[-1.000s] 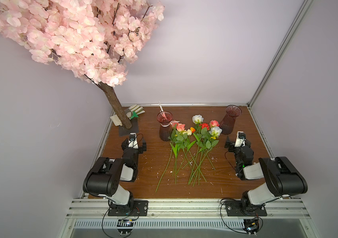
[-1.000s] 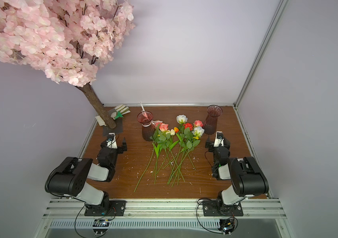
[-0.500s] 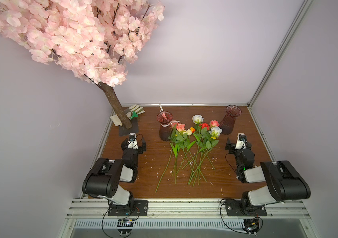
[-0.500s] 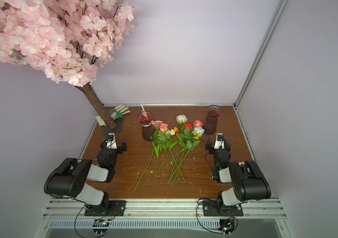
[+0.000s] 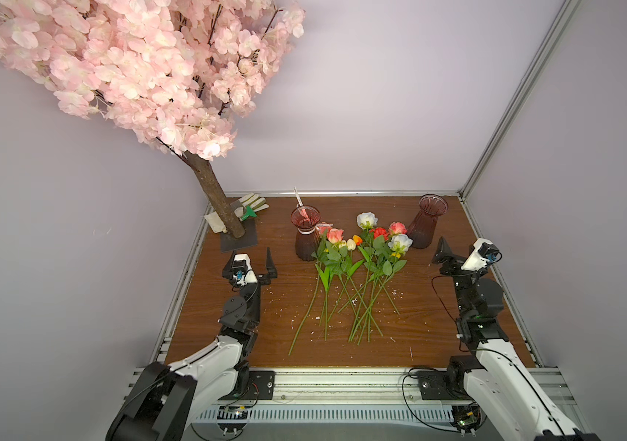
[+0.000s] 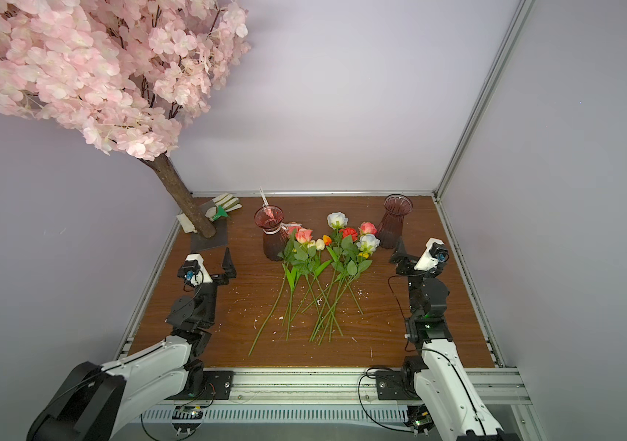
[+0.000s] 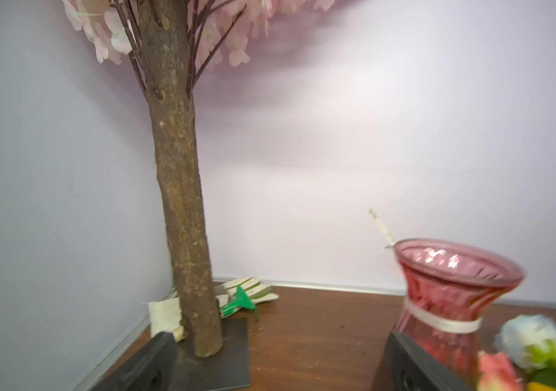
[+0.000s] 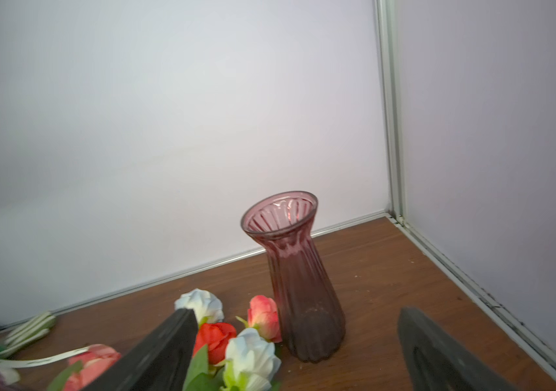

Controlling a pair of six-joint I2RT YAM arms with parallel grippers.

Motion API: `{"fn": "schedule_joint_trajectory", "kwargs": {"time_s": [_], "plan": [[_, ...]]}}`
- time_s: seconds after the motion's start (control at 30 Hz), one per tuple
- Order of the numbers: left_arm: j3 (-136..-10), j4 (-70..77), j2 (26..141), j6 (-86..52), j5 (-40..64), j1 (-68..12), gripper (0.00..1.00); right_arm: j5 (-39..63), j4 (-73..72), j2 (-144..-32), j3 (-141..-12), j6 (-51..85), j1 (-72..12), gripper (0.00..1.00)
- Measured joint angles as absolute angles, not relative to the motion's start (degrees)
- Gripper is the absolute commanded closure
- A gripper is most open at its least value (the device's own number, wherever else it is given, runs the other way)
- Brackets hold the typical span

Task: Arrange the flowers in different vases according to their variety
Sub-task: Pick up the flower at the center of the board.

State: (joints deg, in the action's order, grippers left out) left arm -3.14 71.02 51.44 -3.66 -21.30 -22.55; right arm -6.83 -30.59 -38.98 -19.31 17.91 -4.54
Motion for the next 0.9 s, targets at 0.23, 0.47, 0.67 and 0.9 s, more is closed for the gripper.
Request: {"fn": "schedule_joint_trajectory", "kwargs": {"time_s": [0.23,0.47,0.67,0.9], "plan": [[-6.13,54.26,44.31,-16.67,-17.82,-25.91,0.00,6.00,-21.19,-40.97,-21.58,25.96,-4.36,0.00],[-15.27,44.60,52.88,-21.19,-9.52,-25.91,0.00,20.32,-17.56,-47.97,-21.45,28.14,-4.36,0.13],[-15.75,43.86,54.98,-22.09,0.97,-25.91,0.00,26.39,-18.41,-48.97,-17.12,31.03,-4.99,0.25],[-11.20,48.14,56.27,-29.56,3.07,-24.45,0.00,25.98,-20.18,-50.74,-11.44,36.14,-11.68,0.33]]}}
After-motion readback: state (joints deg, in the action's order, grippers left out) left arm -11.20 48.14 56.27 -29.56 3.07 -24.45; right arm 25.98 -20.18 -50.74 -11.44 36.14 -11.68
